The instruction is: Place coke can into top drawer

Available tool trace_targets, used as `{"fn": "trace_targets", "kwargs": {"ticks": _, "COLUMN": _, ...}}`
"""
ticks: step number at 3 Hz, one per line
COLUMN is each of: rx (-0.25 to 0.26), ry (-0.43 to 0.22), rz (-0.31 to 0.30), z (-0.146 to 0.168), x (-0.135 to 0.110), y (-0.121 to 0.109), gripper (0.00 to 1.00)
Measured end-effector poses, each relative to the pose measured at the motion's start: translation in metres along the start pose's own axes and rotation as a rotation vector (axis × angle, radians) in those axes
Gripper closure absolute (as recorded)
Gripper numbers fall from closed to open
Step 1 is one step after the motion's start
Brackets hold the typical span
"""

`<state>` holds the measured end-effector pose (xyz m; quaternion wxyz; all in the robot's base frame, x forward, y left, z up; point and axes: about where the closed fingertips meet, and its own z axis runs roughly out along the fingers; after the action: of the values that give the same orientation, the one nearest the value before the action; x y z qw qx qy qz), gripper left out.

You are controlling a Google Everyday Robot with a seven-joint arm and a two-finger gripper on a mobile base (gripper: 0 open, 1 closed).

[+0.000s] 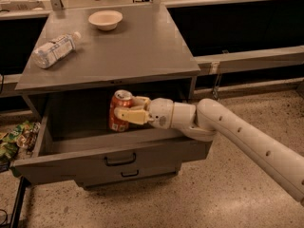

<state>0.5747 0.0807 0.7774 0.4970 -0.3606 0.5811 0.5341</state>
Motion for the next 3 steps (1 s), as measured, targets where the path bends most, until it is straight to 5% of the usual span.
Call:
{"fn": "trace_targets", "kwargs": {"ticks": 1, "rx": -0.145, "ry": 0.121, "rz": -0.011, "z": 0.014, "x": 0.037, "y": 0.015, "gripper": 1.0}}
{"fn": "trace_targets", "kwargs": {"ticks": 2, "rx": -0.199, "ry": 0.208, "rz": -0.108, "z": 0.027, "x": 0.039, "y": 0.019, "gripper": 1.0}}
{"fn": "trace_targets", "kwargs": {"ticks": 3, "rx": -0.213, "ry": 0.256, "rz": -0.143, "z": 0.034, "x": 0.051, "y": 0.017, "gripper": 1.0}}
